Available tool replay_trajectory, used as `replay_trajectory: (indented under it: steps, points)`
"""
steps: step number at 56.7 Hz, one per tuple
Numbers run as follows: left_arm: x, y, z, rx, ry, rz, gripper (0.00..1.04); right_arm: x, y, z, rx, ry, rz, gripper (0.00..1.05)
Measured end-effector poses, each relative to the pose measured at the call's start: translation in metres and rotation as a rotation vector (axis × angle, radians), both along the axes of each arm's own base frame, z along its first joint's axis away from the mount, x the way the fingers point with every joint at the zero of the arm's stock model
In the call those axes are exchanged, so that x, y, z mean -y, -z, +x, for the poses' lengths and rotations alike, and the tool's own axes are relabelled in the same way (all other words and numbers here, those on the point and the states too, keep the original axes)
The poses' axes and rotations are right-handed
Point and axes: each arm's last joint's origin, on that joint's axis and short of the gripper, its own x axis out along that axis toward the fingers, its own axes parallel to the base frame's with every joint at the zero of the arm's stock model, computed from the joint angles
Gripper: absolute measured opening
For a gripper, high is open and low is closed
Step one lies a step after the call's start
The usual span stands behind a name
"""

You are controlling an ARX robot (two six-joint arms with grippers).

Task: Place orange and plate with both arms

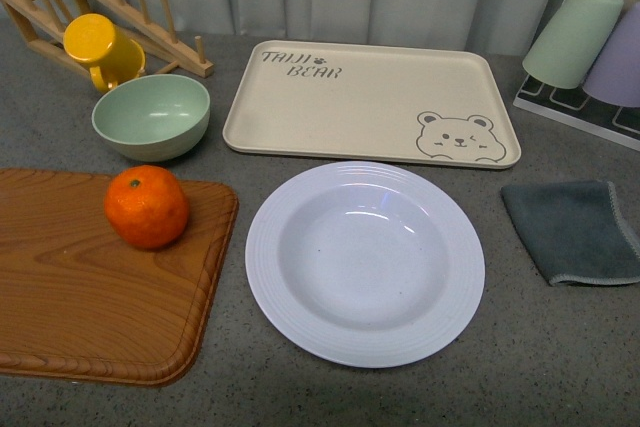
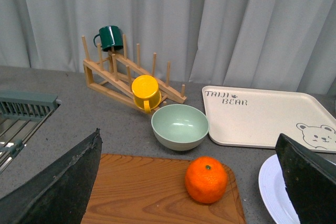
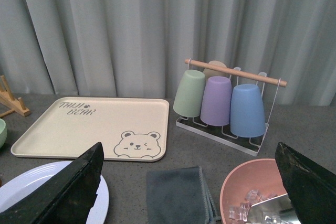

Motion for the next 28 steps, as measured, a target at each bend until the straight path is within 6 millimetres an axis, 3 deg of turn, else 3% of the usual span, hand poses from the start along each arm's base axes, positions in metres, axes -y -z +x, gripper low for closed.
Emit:
replay_trajectory:
  steps: [6, 12, 22, 28]
  points:
    - [0.000, 0.000, 0.000, -0.005, -0.009, -0.002, 0.98, 0.000, 0.000, 0.000, 0.000, 0.000, 0.000, 0.96]
    - [-0.002, 0.007, 0.004, -0.204, -0.128, -0.084, 0.98, 0.000, 0.000, 0.000, 0.000, 0.000, 0.000, 0.96]
    - [-0.001, 0.009, 0.025, -0.268, -0.202, -0.094, 0.98, 0.000, 0.000, 0.000, 0.000, 0.000, 0.000, 0.96]
    - [0.013, 0.001, 0.042, -0.301, -0.118, -0.084, 0.98, 0.000, 0.000, 0.000, 0.000, 0.000, 0.000, 0.96]
